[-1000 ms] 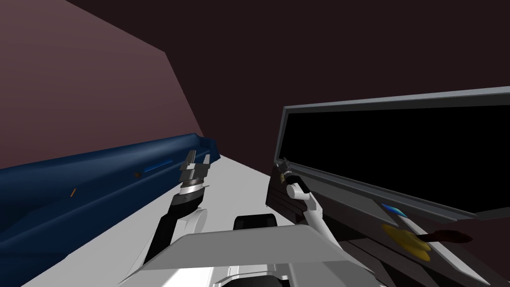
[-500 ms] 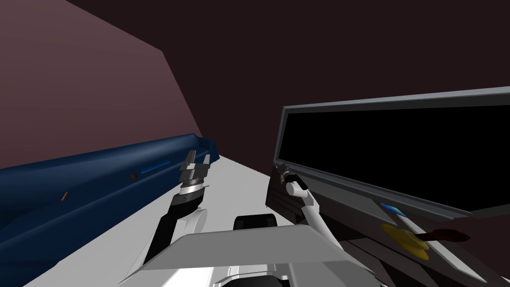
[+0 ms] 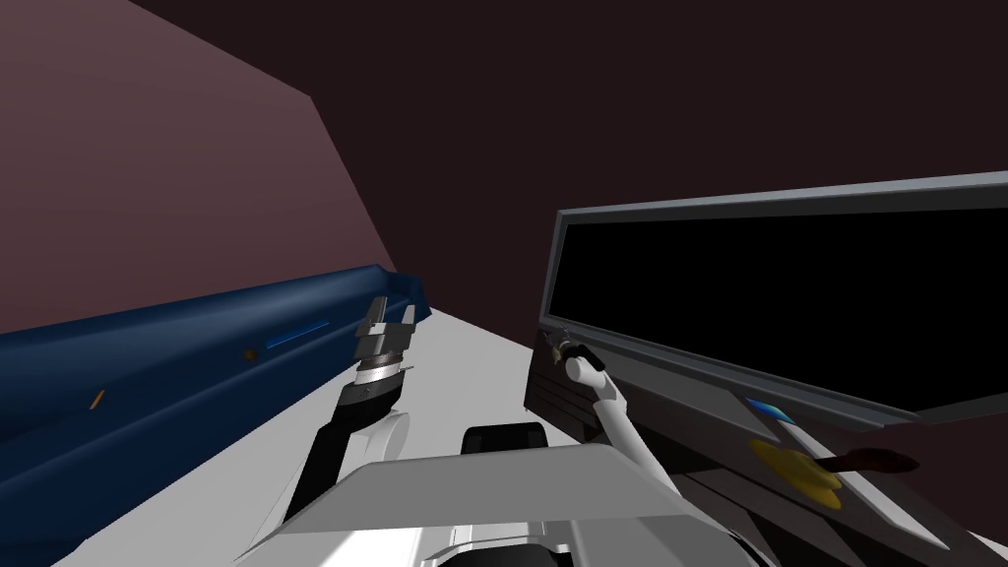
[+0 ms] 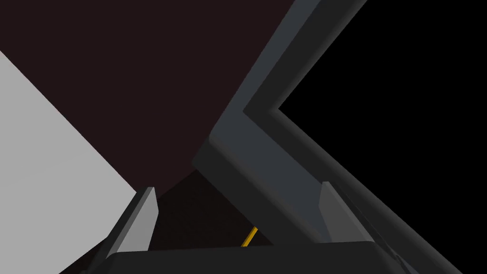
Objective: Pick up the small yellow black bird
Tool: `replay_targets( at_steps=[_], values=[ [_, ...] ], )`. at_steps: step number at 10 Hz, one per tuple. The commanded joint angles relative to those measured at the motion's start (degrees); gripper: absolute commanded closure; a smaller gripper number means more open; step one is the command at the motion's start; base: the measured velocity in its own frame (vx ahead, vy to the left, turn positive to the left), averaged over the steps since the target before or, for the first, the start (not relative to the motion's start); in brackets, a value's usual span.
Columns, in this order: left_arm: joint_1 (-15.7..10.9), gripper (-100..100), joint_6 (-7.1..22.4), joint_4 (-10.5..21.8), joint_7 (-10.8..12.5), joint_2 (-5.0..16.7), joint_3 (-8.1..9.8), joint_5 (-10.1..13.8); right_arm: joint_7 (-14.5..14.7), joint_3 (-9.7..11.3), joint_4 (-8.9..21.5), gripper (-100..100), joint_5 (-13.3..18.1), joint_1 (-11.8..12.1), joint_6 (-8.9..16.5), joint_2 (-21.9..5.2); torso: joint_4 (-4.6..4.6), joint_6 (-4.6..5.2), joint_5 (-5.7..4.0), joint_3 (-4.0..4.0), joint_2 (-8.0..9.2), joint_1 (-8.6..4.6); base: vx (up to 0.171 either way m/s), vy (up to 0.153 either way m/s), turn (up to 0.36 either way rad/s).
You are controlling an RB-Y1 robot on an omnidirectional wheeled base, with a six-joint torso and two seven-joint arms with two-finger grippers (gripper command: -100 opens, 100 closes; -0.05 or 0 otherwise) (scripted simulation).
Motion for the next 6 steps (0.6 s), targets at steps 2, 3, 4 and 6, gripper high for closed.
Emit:
replay_targets(
  at_steps=[2,3,4,6],
  values=[
    [0.0,0,0.0,0.0,0.0,0.0,0.00,0.0,-4.2,-0.9,3.7,-100,-2.4,-1.6,2.6,-0.5,0.01,0.00,0.00,0.01,0.03,0.00,0.020,0.002,-0.036],
    [0.0,0,0.0,0.0,0.0,0.0,0.00,0.0,-4.6,-0.9,4.4,-100,-2.4,-1.6,2.6,-0.5,0.01,0.00,0.00,0.01,0.02,0.00,0.018,0.000,-0.029],
    [0.0,0,0.0,0.0,0.0,0.0,0.00,0.0,-6.9,-1.6,6.1,-100,-3.9,-2.6,4.1,-0.7,0.01,-0.01,0.00,0.02,0.03,0.00,0.023,-0.002,-0.058],
    [0.0,0,0.0,0.0,0.0,0.0,0.00,0.0,-9.5,-2.3,9.3,-100,-5.2,-3.5,5.6,-0.9,0.00,0.00,0.00,0.01,0.02,-0.01,0.025,-0.003,-0.034]
  ],
)
